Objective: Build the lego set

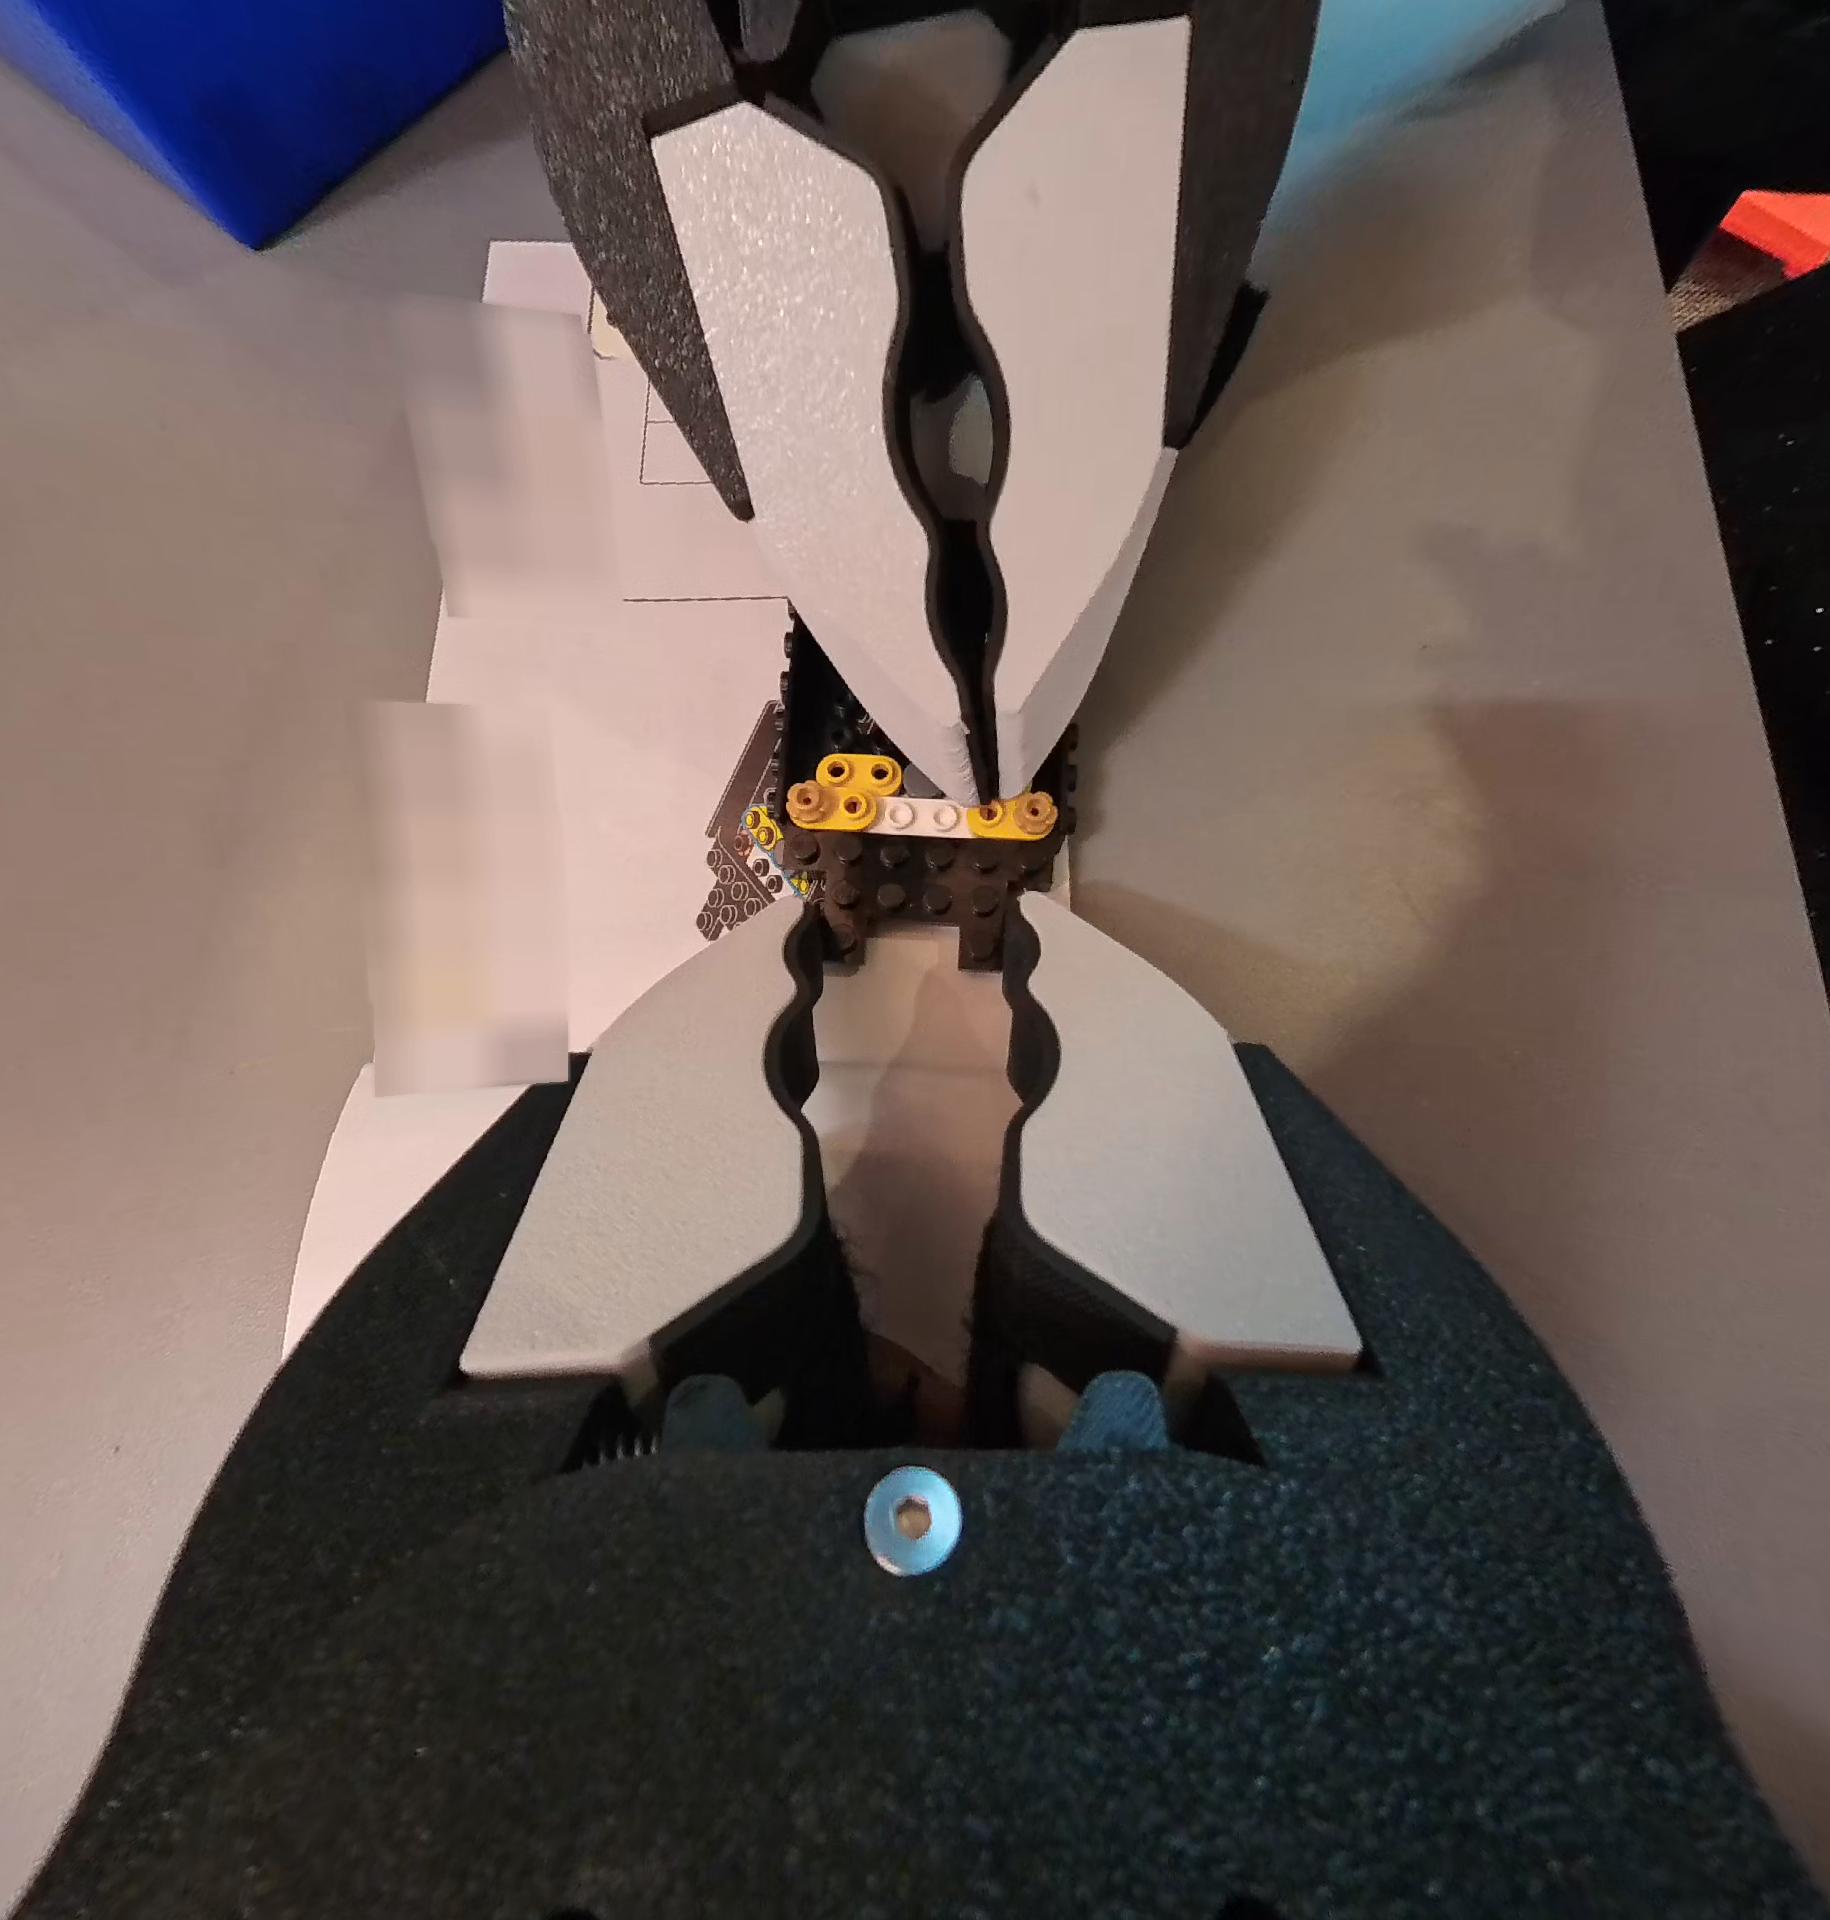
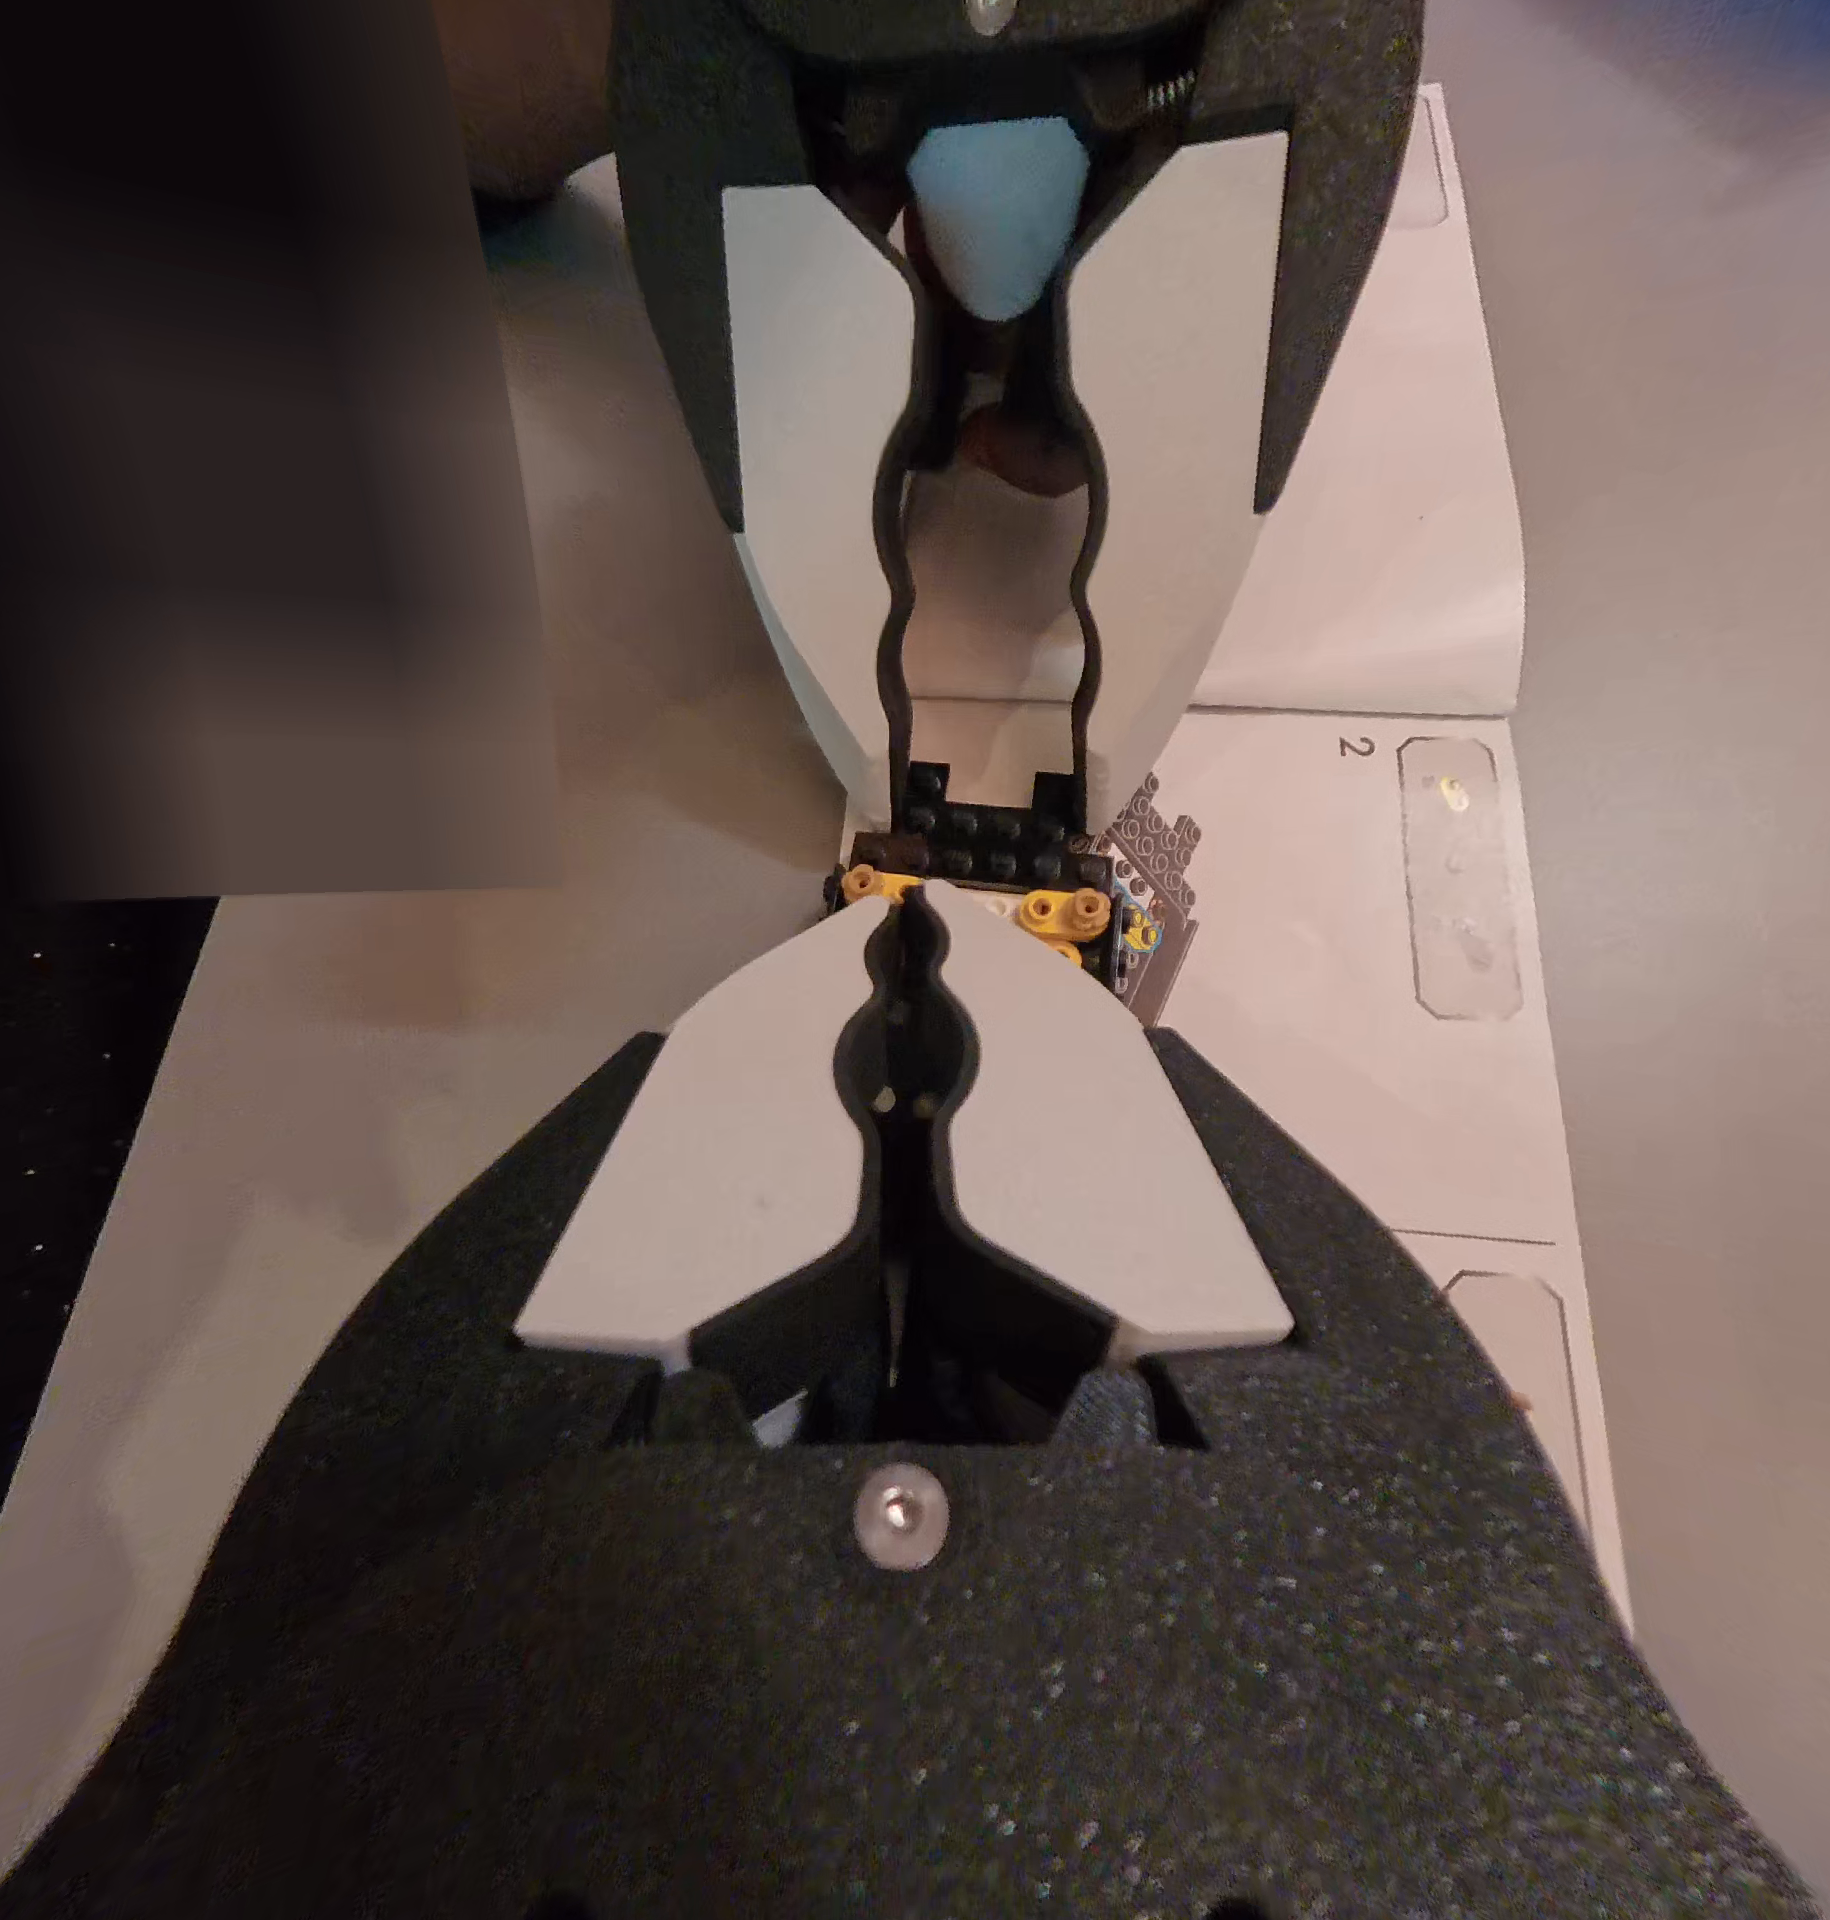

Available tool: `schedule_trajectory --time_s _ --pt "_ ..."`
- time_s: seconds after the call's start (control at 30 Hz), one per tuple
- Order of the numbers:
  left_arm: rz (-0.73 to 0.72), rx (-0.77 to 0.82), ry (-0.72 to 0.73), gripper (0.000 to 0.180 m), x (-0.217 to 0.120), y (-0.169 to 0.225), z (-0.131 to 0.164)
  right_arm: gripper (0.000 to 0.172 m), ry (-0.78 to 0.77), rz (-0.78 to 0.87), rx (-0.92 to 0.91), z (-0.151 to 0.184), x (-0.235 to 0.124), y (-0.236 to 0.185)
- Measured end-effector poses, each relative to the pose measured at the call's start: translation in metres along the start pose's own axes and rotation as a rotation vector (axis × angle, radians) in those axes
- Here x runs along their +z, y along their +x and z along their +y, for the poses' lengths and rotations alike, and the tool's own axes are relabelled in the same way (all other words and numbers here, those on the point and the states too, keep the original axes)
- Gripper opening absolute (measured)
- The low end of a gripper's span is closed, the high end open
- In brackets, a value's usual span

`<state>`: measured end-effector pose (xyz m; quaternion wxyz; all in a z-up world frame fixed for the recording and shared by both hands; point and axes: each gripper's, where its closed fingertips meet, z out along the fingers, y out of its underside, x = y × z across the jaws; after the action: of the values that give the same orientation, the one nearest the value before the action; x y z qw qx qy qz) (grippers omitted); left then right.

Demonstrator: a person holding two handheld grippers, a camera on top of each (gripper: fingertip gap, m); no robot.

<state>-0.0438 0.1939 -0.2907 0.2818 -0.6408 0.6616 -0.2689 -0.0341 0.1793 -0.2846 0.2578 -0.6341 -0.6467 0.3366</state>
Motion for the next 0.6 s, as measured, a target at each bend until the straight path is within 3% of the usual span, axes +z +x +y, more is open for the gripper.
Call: schedule_trajectory --time_s 0.03,0.47,0.6 --pt "0.001 0.000 0.000 0.032 0.000 0.000 0.000 0.000 -0.006 -0.004 -0.005 0.000 0.000 0.000" --pt "-0.002 -0.020 0.001 0.033 0.000 -0.001 0.000 0.000 -0.149 0.145 -0.185 0.000 -0.001 0.003" --pt "-0.005 -0.009 -0.001 0.033 0.000 0.000 0.000 0.012 0.058 0.050 -0.018 -0.014 -0.009 -0.002"
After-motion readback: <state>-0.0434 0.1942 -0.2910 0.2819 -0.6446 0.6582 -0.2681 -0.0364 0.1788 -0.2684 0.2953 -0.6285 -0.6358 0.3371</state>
